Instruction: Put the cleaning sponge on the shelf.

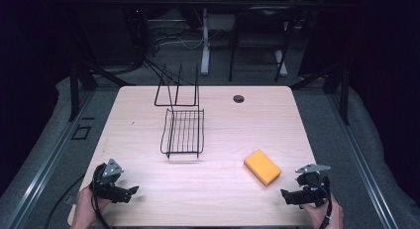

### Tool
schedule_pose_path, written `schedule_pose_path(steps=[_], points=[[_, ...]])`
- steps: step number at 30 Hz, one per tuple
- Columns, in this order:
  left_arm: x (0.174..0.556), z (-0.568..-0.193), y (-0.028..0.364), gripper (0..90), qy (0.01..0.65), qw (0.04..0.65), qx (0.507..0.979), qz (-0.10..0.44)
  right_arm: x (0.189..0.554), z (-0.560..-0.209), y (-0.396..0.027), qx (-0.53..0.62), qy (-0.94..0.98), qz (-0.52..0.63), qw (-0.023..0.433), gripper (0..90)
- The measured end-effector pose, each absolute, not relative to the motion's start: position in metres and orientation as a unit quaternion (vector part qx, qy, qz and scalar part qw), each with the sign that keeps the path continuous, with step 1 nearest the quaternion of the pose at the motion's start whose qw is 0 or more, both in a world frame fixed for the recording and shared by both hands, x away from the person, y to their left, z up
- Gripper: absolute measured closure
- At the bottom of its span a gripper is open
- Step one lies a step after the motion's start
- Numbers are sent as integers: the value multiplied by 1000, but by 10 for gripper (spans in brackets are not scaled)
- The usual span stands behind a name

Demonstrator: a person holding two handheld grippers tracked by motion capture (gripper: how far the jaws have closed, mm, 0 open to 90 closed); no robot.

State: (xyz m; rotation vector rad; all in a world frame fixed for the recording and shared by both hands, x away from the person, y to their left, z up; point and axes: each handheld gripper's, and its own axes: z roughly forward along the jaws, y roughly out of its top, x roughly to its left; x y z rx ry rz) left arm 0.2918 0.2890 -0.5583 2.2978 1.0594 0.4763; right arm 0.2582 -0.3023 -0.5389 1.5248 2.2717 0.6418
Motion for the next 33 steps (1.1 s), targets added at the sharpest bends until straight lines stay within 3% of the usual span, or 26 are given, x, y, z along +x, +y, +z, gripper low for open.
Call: schedule_pose_path(steps=[33], points=[[292,-560,289,0,399,276,857,176,260,-524,-284,492,823,239,155,0]])
